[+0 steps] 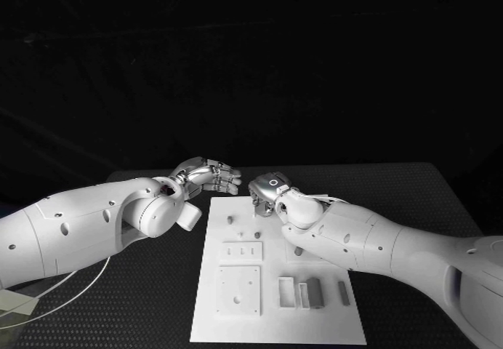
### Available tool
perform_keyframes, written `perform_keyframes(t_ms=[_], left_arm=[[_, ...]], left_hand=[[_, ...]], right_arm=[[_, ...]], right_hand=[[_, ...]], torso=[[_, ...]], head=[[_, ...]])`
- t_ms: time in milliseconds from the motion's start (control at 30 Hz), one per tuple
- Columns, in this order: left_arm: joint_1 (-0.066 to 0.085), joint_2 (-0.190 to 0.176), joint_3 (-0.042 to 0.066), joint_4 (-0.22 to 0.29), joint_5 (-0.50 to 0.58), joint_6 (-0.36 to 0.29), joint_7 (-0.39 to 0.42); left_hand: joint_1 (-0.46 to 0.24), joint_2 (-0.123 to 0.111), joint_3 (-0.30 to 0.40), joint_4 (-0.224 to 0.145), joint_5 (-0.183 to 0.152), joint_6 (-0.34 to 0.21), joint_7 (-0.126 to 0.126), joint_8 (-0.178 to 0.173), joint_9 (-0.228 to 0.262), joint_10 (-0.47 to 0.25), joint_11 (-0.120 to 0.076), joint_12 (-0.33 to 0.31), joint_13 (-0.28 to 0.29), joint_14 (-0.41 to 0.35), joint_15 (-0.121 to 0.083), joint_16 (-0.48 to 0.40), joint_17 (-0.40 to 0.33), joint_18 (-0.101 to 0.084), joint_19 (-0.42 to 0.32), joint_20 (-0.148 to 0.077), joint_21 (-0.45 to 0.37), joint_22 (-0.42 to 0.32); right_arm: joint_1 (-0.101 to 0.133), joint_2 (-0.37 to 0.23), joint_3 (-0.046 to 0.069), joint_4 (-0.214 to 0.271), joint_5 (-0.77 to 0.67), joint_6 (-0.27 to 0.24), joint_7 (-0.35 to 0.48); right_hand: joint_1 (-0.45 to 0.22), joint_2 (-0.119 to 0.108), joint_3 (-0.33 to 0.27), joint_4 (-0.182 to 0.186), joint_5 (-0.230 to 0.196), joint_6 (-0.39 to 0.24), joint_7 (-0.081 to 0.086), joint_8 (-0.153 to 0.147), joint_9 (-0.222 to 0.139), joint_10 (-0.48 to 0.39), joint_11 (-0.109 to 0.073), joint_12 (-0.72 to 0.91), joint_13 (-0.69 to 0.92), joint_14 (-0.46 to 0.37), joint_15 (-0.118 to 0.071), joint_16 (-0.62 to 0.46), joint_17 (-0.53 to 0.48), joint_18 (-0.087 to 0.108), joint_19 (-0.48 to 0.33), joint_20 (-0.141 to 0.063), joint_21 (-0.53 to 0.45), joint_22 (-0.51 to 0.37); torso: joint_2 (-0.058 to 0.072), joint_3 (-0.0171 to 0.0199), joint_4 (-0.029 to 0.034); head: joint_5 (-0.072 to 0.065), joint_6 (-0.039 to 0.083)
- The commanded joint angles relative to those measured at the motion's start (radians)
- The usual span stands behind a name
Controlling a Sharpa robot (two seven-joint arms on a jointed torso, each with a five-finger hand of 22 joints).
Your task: Assemble the parts on the task board
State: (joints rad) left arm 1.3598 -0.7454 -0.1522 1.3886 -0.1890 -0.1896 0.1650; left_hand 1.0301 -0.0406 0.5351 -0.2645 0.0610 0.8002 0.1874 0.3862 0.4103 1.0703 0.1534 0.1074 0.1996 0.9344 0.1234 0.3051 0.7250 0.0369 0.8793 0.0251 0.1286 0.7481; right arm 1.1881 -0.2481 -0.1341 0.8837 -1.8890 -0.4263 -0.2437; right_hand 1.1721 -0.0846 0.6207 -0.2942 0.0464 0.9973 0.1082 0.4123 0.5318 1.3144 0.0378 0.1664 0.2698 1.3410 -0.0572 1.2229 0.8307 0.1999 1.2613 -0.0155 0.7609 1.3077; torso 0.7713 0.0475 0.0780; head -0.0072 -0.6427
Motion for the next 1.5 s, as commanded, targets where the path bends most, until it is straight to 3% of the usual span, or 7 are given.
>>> perform_keyframes(t_ms=[33, 333, 700, 867, 1133, 1400, 1500], left_arm=[[0.003, 0.004, 0.001, -0.002, 0.003, 0.014, 0.007], [0.003, 0.007, 0.001, -0.007, 0.003, 0.014, 0.009], [0.003, 0.008, 0.001, -0.013, 0.003, 0.011, 0.007], [0.003, 0.011, 0.001, -0.012, 0.003, 0.012, 0.008], [0.003, 0.012, 0.001, -0.013, 0.003, 0.012, 0.007], [0.003, 0.01, 0.001, -0.013, 0.003, 0.011, 0.006], [0.003, 0.01, 0.001, -0.012, 0.003, 0.011, 0.006]], left_hand=[[-0.005, -0.002, -0.001, 0.006, -0.006, 0.003, 0.003, -0.005, 0.0, 0.008, 0.0, -0.006, 0.001, 0.002, 0.005, -0.006, 0.002, -0.01, -0.004, 0.003, -0.004, 0.0], [-0.005, -0.002, -0.001, 0.006, -0.006, 0.003, 0.003, -0.005, 0.0, 0.009, 0.0, -0.007, 0.002, 0.002, 0.005, -0.006, 0.002, -0.01, -0.004, 0.003, -0.004, 0.0], [-0.005, -0.001, -0.001, 0.006, -0.006, 0.003, 0.003, -0.006, 0.0, 0.009, 0.0, -0.008, 0.002, 0.002, 0.005, -0.007, 0.003, -0.009, -0.004, 0.003, -0.005, 0.0], [-0.004, -0.001, -0.001, 0.006, -0.006, 0.003, 0.003, -0.006, 0.0, 0.009, 0.0, -0.008, 0.002, 0.002, 0.005, -0.008, 0.003, -0.009, -0.004, 0.003, -0.005, 0.0], [-0.004, -0.001, -0.001, 0.006, -0.006, 0.003, 0.003, -0.006, 0.0, 0.009, 0.0, -0.009, 0.003, 0.002, 0.005, -0.008, 0.003, -0.01, -0.004, 0.003, -0.005, 0.0], [-0.004, -0.002, -0.002, 0.006, -0.006, 0.003, 0.003, -0.006, 0.0, 0.009, 0.0, -0.009, 0.003, 0.002, 0.005, -0.008, 0.004, -0.01, -0.004, 0.004, -0.005, 0.0], [-0.005, -0.002, -0.002, 0.006, -0.006, 0.003, 0.003, -0.007, 0.0, 0.009, 0.0, -0.009, 0.003, 0.002, 0.006, -0.009, 0.004, -0.01, -0.004, 0.004, -0.006, 0.0]], right_arm=[[-0.006, -0.003, -0.003, -0.002, 0.0, 0.024, 0.002], [-0.006, -0.008, -0.003, 0.002, 0.0, 0.028, 0.002], [-0.006, -0.016, -0.003, 0.002, -0.001, 0.024, -0.002], [-0.006, -0.017, -0.003, 0.001, 0.001, 0.023, -0.001], [-0.006, -0.01, -0.003, -0.002, 0.03, 0.02, 0.015], [-0.006, -0.007, -0.003, -0.01, 0.066, 0.015, 0.031], [-0.006, -0.007, -0.003, -0.013, 0.076, 0.013, 0.032]], right_hand=[[0.001, 0.005, 0.006, 0.002, 0.002, 0.006, 0.0, 0.002, 0.003, 0.015, -0.008, 0.005, -0.001, -0.034, -0.024, 0.005, -0.001, 0.062, -0.003, -0.005, 0.005, 0.023], [0.002, 0.006, 0.006, 0.002, 0.002, 0.007, 0.0, 0.001, 0.004, 0.015, -0.008, 0.005, 0.0, -0.034, -0.024, 0.006, -0.002, 0.062, -0.004, -0.004, 0.005, 0.023], [0.002, 0.005, 0.006, 0.002, 0.002, 0.007, 0.0, 0.001, 0.005, 0.015, -0.008, 0.004, 0.002, -0.034, -0.024, 0.006, -0.002, 0.062, -0.004, -0.004, 0.007, 0.023], [0.001, 0.005, 0.006, 0.002, 0.002, 0.008, 0.0, 0.0, 0.005, 0.015, -0.008, 0.004, 0.002, -0.034, -0.024, 0.007, -0.002, 0.062, -0.005, -0.003, 0.007, 0.023], [0.0, 0.005, 0.006, 0.002, 0.002, 0.007, 0.0, -0.001, 0.006, 0.014, -0.007, 0.003, 0.004, -0.035, -0.024, 0.007, -0.003, 0.062, -0.006, -0.002, 0.008, 0.023], [-0.035, -0.04, 0.0, 0.012, 0.002, -0.079, 0.036, -0.054, -0.004, -0.047, 0.021, -0.033, 0.002, -0.048, 0.004, -0.011, -0.022, 0.062, -0.022, 0.0, 0.0, 0.02], [-0.055, -0.059, 0.0, 0.024, 0.002, -0.143, 0.061, -0.093, -0.017, -0.059, 0.029, -0.041, 0.008, -0.055, 0.012, -0.018, -0.031, 0.062, -0.031, 0.0, -0.006, 0.018]], torso=[[0.0, -0.0002, 0.0007], [0.001, 0.0004, -0.0015], [0.0, -0.0001, -0.0006], [0.001, 0.0016, 0.0001], [0.0, 0.0, 0.0004], [0.001, -0.0007, -0.0001], [0.001, -0.0015, -0.0003]], head=[[0.004, 0.0], [0.005, 0.001], [0.004, -0.007], [0.004, -0.008], [0.003, -0.006], [0.002, -0.007], [0.002, -0.006]])
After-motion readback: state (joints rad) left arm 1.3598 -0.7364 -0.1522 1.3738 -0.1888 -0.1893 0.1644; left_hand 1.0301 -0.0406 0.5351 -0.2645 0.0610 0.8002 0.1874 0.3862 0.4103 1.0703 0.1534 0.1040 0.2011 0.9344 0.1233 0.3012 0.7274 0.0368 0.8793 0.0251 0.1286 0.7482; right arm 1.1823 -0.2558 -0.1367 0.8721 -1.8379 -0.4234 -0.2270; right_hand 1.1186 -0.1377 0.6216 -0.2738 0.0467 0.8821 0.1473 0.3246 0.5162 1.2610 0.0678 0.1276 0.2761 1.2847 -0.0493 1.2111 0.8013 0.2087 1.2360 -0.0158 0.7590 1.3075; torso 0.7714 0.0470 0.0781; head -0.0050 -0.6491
